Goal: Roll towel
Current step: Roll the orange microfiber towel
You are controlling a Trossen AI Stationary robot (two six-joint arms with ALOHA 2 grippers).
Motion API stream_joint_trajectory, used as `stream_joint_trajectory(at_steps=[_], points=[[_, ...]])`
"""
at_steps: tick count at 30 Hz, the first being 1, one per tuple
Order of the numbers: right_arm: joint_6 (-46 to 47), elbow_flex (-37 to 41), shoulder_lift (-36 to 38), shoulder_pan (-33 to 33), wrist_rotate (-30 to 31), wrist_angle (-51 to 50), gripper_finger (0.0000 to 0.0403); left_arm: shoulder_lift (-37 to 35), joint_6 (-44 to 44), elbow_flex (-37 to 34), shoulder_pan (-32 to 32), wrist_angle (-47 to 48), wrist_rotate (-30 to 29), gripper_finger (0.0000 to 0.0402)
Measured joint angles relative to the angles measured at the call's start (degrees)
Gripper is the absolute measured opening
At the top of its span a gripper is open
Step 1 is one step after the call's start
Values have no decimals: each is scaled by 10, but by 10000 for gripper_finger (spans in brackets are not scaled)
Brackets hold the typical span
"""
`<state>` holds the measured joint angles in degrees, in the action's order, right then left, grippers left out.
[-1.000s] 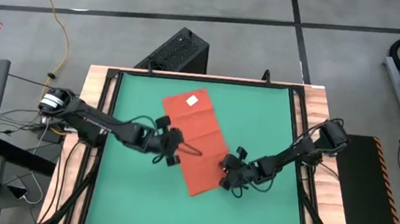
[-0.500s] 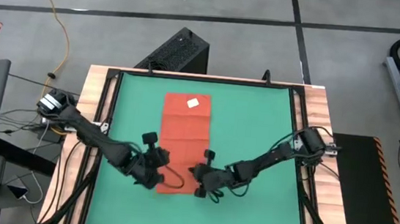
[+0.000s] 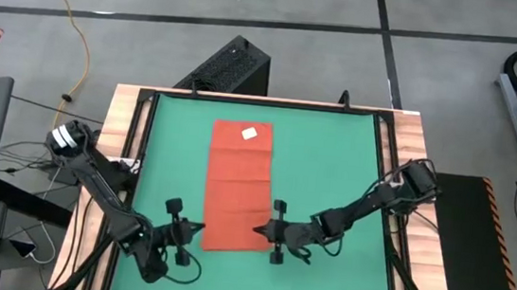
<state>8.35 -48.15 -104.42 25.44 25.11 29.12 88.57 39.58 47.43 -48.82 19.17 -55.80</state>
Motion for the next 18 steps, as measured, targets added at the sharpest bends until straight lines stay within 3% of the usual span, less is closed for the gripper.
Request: stream_joint_trajectory(at_steps=[3,18], points=[[16,-3,-13,4,3,17,14,28,-20,-24,5,-68,39,0],[53,-6,-26,30,19,-2,14,140,57,-35,-1,-100,105,0]])
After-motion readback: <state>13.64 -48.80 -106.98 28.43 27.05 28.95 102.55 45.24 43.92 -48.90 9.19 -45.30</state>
